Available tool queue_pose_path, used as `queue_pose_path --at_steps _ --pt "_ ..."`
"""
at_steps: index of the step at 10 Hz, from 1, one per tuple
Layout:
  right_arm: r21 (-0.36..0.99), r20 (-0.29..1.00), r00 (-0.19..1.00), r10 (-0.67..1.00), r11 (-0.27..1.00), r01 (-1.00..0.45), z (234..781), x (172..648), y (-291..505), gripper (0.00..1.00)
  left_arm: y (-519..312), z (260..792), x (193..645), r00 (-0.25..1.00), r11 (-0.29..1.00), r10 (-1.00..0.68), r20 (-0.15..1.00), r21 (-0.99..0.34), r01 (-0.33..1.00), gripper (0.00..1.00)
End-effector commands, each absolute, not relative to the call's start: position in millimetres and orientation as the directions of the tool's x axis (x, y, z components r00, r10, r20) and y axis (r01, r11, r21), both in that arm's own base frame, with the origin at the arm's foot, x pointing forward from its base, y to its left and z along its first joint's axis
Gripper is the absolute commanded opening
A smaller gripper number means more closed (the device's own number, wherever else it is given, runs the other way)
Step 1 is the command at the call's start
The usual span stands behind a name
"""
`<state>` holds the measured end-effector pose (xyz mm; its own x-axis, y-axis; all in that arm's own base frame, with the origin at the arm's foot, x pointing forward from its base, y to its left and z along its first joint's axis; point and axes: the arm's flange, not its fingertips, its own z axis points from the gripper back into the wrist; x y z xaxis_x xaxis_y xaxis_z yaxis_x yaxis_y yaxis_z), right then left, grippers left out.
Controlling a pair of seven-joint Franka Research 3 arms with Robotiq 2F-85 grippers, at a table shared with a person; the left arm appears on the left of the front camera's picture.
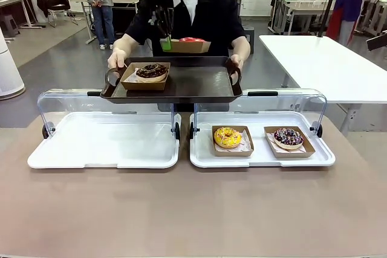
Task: Provide the desired donut to the person.
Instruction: Place the picked Paper togo box onto the Handle tray extended by the person.
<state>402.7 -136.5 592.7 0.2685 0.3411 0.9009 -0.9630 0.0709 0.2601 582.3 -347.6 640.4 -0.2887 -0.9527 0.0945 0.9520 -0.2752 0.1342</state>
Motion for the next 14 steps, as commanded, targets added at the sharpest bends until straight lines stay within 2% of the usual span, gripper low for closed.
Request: queue_pose_path --at_steps 1,3,4,9,10,12,14 --pt "0.258 0.904 0.264 0.337 0.064 -0.964 593.0 402.0 -136.6 1.00 -367.7 661.6 594.5 -0.257 -0.242 -0.960 0.112 0.129 0.962 0.01" --pt "0.258 0.904 0.264 0.337 0.064 -0.964 593.0 402.0 -136.6 1.00 -365.8 665.5 596.7 -0.262 -0.251 -0.953 0.151 0.086 0.964 0.01" --pt "0.258 0.904 0.264 0.337 0.064 -0.964 593.0 402.0 -136.6 1.00 -358.9 641.1 579.6 -0.277 -0.264 -0.955 0.108 0.125 0.956 0.01" --pt "0.258 0.904 0.264 0.337 0.064 -0.964 593.0 402.0 -136.6 1.00 -358.7 640.9 579.9 -0.277 -0.265 -0.954 0.118 0.108 0.958 0.01" --pt "0.258 0.904 0.264 0.337 0.064 -0.964 593.0 402.0 -136.6 1.00 -366.7 643.8 572.3 -0.128 -0.089 -0.968 0.215 0.184 0.979 0.01" --pt "0.258 0.904 0.264 0.337 0.064 -0.964 593.0 402.0 -136.6 1.00 -388.8 654.4 553.6 -0.095 -0.039 -0.973 0.210 0.255 0.966 0.01" --pt "0.258 0.904 0.264 0.337 0.064 -0.964 593.0 402.0 -136.6 1.00 -402.5 658.6 542.3 -0.047 -0.004 -0.980 0.196 0.216 0.976 0.01"
